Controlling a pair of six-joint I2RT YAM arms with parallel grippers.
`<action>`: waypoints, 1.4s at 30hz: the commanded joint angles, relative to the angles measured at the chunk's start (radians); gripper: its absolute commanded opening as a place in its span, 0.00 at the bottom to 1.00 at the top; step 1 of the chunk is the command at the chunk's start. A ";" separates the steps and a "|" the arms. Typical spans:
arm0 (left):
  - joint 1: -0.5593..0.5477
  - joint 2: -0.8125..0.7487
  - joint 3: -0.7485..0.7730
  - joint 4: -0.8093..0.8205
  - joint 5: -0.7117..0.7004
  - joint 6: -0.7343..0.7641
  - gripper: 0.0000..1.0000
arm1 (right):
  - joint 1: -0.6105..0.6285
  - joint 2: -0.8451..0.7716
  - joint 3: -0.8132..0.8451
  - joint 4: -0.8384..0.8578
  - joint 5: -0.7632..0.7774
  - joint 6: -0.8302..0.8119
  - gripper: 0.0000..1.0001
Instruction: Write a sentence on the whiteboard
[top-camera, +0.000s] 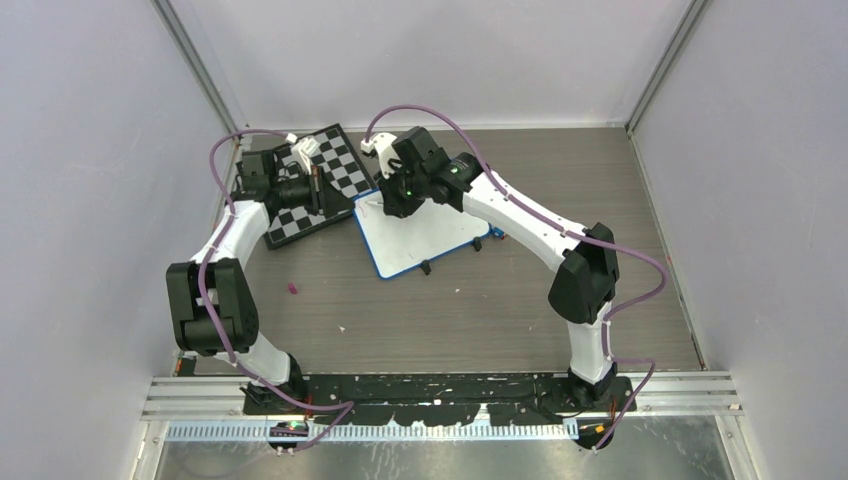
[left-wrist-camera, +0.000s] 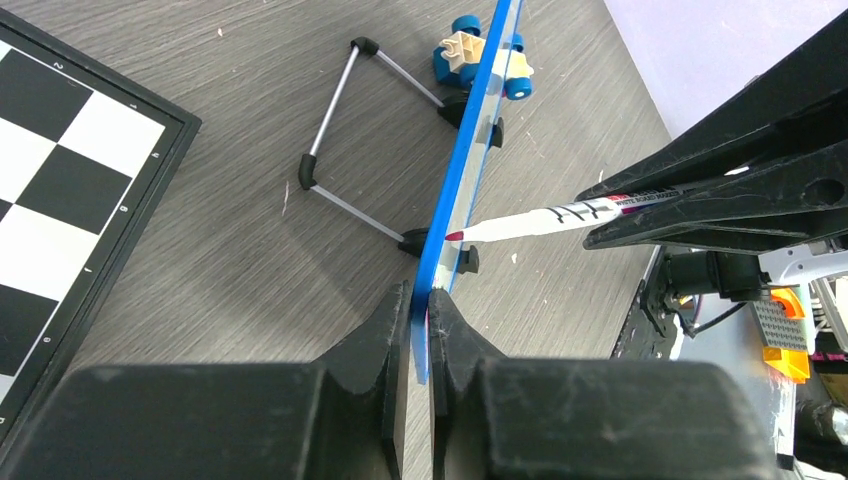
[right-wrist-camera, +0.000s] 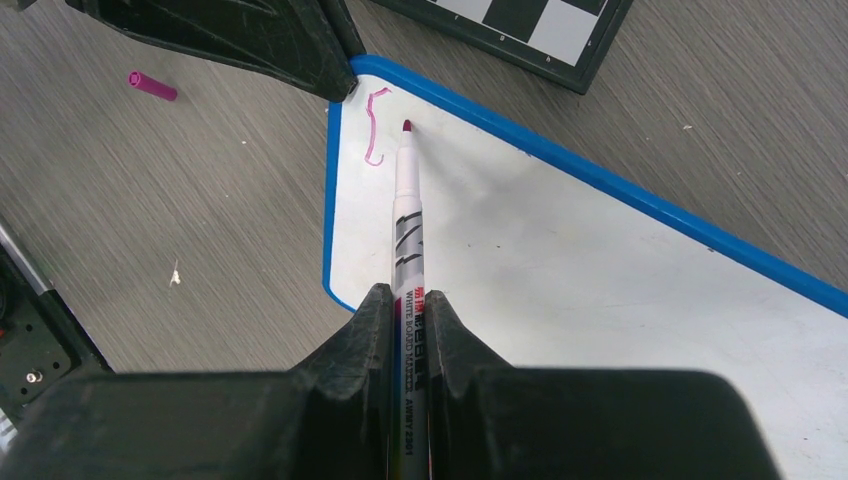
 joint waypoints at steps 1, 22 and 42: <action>-0.012 -0.007 -0.004 0.043 0.017 0.002 0.08 | -0.001 0.002 0.023 0.026 0.006 0.015 0.00; -0.016 -0.010 -0.005 0.041 0.004 0.010 0.00 | 0.018 0.007 -0.004 0.012 0.015 -0.008 0.00; -0.019 -0.011 -0.005 0.038 0.001 0.011 0.00 | -0.008 -0.078 -0.068 0.003 -0.002 -0.017 0.00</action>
